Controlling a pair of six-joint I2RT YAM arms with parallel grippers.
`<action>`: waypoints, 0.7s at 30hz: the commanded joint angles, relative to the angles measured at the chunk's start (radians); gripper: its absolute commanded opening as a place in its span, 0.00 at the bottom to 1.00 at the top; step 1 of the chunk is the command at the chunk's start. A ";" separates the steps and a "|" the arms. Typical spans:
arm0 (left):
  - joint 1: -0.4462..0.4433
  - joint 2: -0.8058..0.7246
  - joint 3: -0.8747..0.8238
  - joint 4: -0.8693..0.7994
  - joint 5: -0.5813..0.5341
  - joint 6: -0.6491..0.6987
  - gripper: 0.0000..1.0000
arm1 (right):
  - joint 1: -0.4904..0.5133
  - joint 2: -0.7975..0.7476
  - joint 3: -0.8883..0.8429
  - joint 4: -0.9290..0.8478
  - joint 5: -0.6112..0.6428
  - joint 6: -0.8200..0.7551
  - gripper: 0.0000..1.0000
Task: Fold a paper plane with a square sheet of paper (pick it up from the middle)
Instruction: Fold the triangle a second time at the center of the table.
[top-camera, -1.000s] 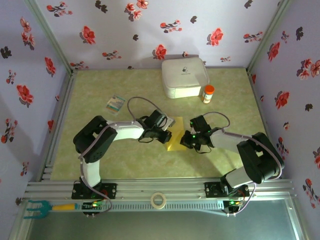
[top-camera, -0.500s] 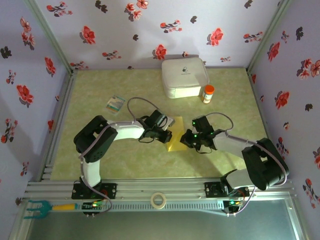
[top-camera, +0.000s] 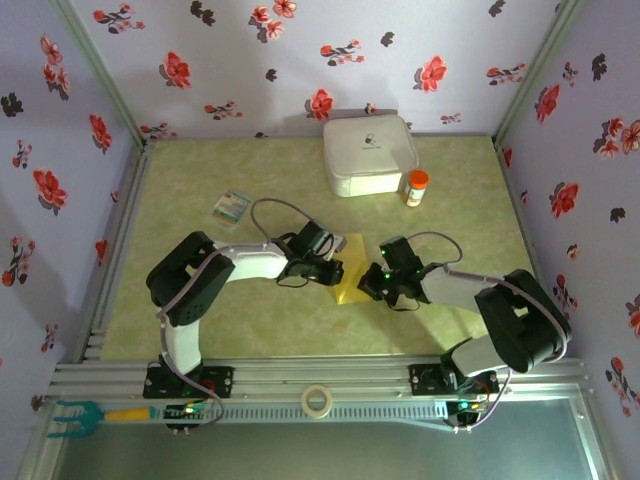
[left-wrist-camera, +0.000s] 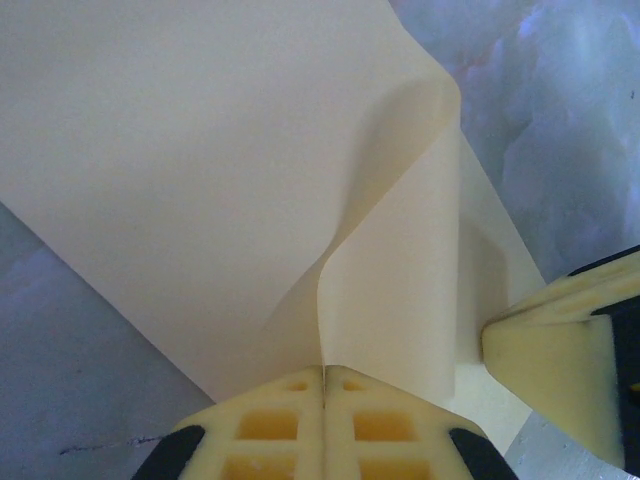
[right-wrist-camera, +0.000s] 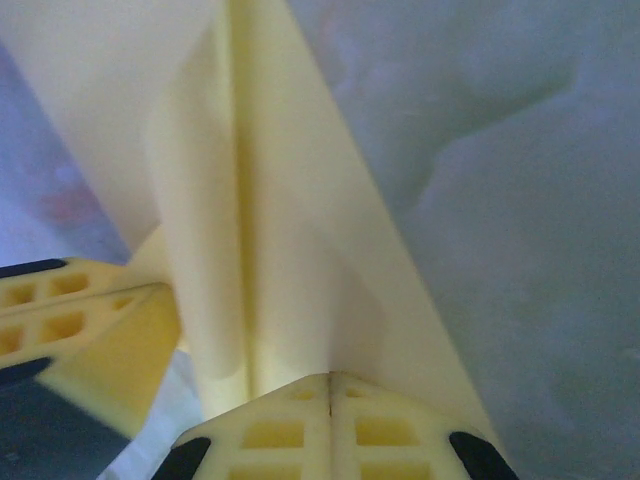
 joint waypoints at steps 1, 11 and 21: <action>0.006 -0.034 -0.001 -0.029 0.001 0.028 0.01 | -0.008 0.019 0.001 -0.100 0.047 -0.050 0.02; 0.009 -0.015 0.044 -0.057 -0.014 0.121 0.02 | -0.019 0.023 0.004 -0.122 0.046 -0.076 0.02; 0.012 -0.001 0.052 -0.054 -0.018 0.147 0.03 | -0.022 0.031 0.001 -0.116 0.039 -0.082 0.02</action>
